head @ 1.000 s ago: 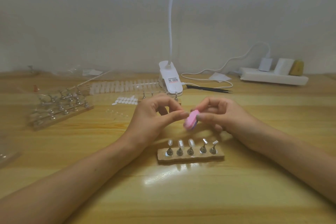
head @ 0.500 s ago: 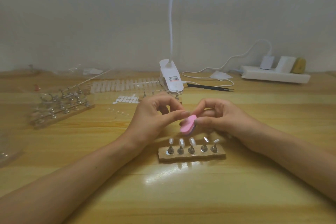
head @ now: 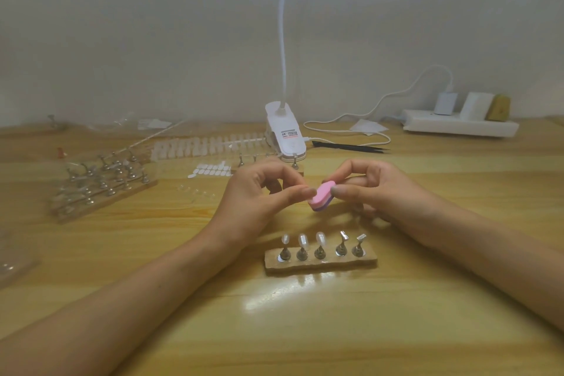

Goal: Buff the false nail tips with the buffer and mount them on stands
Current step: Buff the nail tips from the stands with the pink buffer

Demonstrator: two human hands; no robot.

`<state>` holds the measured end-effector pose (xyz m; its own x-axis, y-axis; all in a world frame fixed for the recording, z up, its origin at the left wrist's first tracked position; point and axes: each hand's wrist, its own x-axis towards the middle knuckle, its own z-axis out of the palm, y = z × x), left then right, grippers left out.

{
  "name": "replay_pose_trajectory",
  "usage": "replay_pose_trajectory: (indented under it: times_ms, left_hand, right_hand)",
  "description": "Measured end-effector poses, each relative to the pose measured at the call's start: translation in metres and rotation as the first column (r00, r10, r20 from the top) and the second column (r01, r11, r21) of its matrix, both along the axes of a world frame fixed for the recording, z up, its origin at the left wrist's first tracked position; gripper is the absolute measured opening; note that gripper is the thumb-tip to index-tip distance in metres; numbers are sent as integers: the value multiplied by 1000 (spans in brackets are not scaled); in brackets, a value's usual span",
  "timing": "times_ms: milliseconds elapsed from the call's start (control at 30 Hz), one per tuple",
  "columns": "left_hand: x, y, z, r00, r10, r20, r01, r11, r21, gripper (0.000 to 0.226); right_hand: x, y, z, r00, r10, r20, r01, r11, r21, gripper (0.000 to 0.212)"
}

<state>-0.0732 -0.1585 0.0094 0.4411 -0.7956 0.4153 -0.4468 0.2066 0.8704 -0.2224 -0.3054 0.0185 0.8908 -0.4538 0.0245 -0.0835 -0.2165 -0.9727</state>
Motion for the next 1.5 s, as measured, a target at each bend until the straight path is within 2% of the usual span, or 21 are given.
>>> replay_pose_trajectory:
  times_ms: [133,267,367,433,500,733,800,933,1067,1167,1300,1400,1500]
  left_hand:
    - [1,-1,-1,1000,8,29,-8,1000,-17,17]
    - [0,-1,-1,999,-18,32,18,1000,-1,18]
    - [1,-1,-1,1000,-3,20,3,1000,-17,19]
    - [1,-1,-1,1000,-11,29,12,1000,-5,19]
    - [0,0,-1,999,-18,39,18,1000,3,18]
    - [1,0,0,1000,8,19,-8,1000,-20,22]
    - [0,0,0,999,7,54,-6,1000,-11,22]
    - [0,0,0,999,-14,44,14,1000,1,20]
    - [0,0,0,1000,1,31,-1,1000,-9,18]
    - [0,0,0,999,-2,38,2,1000,0,15]
    - [-1,0,1,1000,0,31,0,1000,-4,13]
    - [-1,0,1,999,-4,46,4,1000,0,18]
    - [-1,0,2,999,2,38,-1,1000,-11,19]
  right_hand:
    - [0,3,-3,997,61,40,-62,998,26,24]
    - [1,0,-2,997,-28,70,25,999,43,23]
    - [0,4,-4,993,107,44,-109,994,31,15]
    - [0,5,-2,996,67,61,-69,997,32,13]
    - [0,2,0,999,-10,53,9,999,36,15]
    - [-1,2,0,998,52,28,-52,999,0,23]
    - [-1,4,-2,997,77,30,-77,997,9,25]
    - [-2,4,-1,998,-6,62,6,1000,1,21]
    - [-1,5,-2,995,93,40,-94,995,40,20]
    - [-1,4,-1,997,7,70,-9,1000,17,20]
    - [-1,4,-4,993,114,41,-115,993,23,20]
    - [0,2,-3,997,35,74,-36,999,18,19]
    - [0,2,-4,994,96,58,-99,994,44,19]
